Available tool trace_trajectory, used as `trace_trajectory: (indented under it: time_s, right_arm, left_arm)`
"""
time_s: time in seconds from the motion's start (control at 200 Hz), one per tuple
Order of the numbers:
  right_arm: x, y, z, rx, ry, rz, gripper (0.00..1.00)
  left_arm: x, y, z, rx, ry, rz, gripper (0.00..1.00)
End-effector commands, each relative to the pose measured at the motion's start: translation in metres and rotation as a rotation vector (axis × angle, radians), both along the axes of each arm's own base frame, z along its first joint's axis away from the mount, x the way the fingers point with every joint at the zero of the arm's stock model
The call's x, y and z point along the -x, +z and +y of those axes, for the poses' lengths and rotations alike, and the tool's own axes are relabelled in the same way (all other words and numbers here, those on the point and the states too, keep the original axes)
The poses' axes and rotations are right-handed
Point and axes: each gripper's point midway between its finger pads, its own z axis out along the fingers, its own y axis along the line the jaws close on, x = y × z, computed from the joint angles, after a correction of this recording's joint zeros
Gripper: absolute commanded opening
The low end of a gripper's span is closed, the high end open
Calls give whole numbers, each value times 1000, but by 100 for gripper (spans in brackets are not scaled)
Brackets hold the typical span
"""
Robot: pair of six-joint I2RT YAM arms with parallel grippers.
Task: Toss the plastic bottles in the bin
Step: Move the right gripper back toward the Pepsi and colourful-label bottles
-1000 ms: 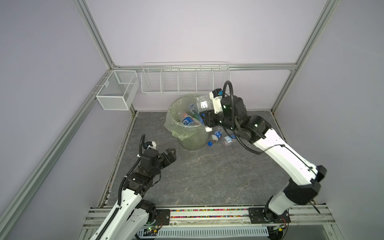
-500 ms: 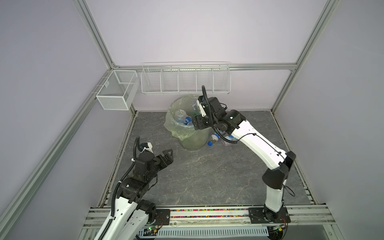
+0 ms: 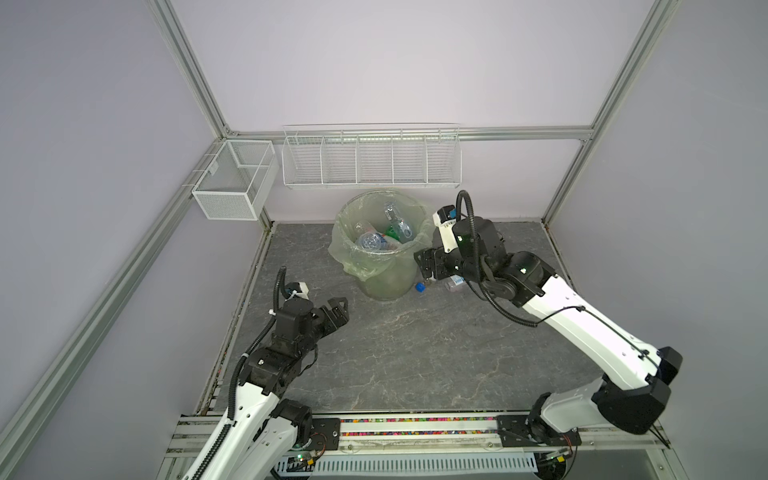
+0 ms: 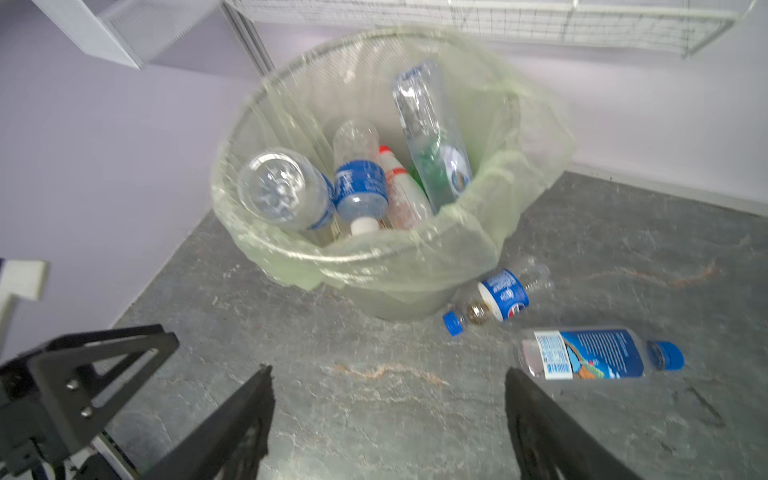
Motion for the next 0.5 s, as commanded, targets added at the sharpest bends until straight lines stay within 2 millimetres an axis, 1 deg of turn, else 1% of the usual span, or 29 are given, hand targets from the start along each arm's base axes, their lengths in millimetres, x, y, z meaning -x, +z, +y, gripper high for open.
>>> trace_trajectory:
  time_s: [0.0, 0.1, 0.2, 0.26, 0.43, 0.495]
  right_arm:
    - [3, 2, -19, -49, -56, 1, 88]
    - [7, -7, -35, -55, -97, 18, 88]
    - [8, -18, -53, -48, -164, 40, 88]
    - [9, -25, -60, -46, -185, 56, 88]
    - [9, -44, -79, -33, -262, 113, 88]
    - [10, -51, -95, -17, -356, 140, 88]
  left_arm:
    - [-6, 10, -2, 1, -8, -30, 99]
    - [-8, 7, -6, 8, -20, -20, 99]
    - [-9, 8, -15, 38, -62, -25, 99]
    - [-9, 7, -18, 48, -69, -20, 99]
    - [-10, 2, -16, 34, -63, -1, 99]
    - [-10, 1, -16, 29, -60, 2, 99]
